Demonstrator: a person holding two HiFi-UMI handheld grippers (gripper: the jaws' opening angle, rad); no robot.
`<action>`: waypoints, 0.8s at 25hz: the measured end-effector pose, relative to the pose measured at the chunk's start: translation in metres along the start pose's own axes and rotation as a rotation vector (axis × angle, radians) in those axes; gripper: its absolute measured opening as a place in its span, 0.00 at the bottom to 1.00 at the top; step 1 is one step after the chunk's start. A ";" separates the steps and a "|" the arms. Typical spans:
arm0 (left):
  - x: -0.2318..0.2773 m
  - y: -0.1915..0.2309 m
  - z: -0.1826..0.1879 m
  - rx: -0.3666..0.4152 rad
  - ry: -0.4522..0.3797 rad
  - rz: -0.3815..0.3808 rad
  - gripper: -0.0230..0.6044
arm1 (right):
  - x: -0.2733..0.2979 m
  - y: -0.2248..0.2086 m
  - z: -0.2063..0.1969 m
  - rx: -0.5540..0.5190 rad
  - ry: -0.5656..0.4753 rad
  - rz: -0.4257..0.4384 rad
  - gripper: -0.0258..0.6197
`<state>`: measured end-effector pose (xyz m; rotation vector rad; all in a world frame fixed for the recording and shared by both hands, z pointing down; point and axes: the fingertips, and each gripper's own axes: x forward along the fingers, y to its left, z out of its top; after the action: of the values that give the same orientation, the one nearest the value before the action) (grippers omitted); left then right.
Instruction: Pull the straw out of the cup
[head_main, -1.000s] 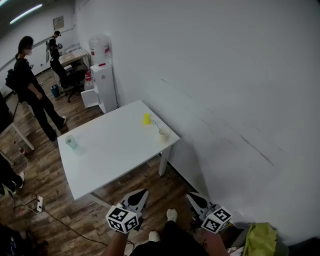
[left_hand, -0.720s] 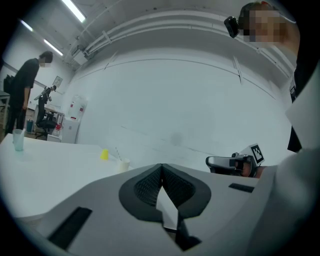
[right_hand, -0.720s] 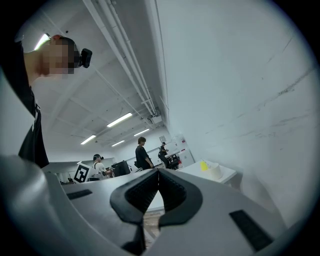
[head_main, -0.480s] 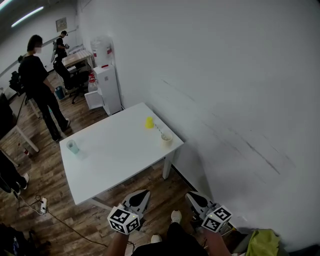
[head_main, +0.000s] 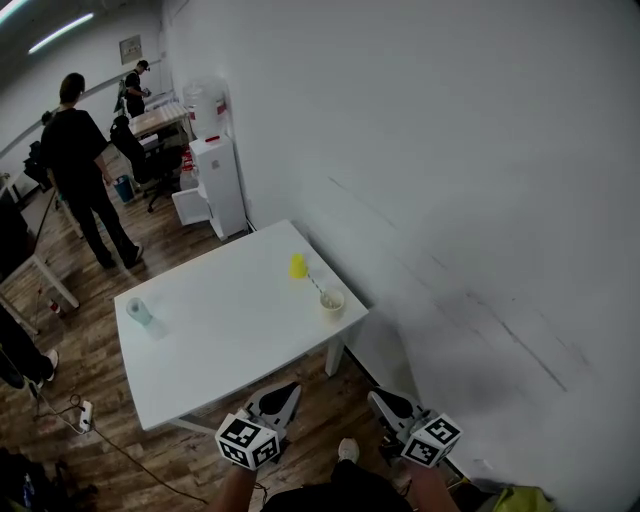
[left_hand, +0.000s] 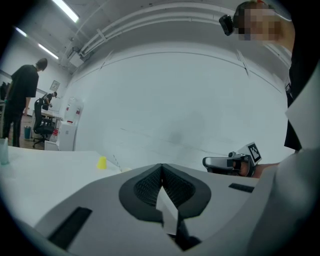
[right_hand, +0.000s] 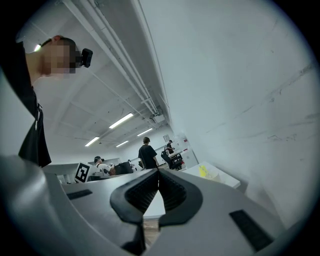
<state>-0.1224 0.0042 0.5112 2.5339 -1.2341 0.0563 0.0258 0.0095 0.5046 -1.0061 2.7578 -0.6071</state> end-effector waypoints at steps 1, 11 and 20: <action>0.008 0.003 0.003 -0.001 -0.002 0.004 0.06 | 0.005 -0.006 0.003 0.000 0.003 0.010 0.07; 0.078 0.025 0.023 -0.038 -0.011 0.062 0.06 | 0.038 -0.067 0.026 -0.001 0.048 0.091 0.08; 0.127 0.031 0.027 -0.030 -0.008 0.117 0.06 | 0.059 -0.109 0.041 -0.007 0.085 0.179 0.07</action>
<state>-0.0699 -0.1188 0.5156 2.4366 -1.3741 0.0541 0.0549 -0.1175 0.5130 -0.7393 2.8843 -0.6261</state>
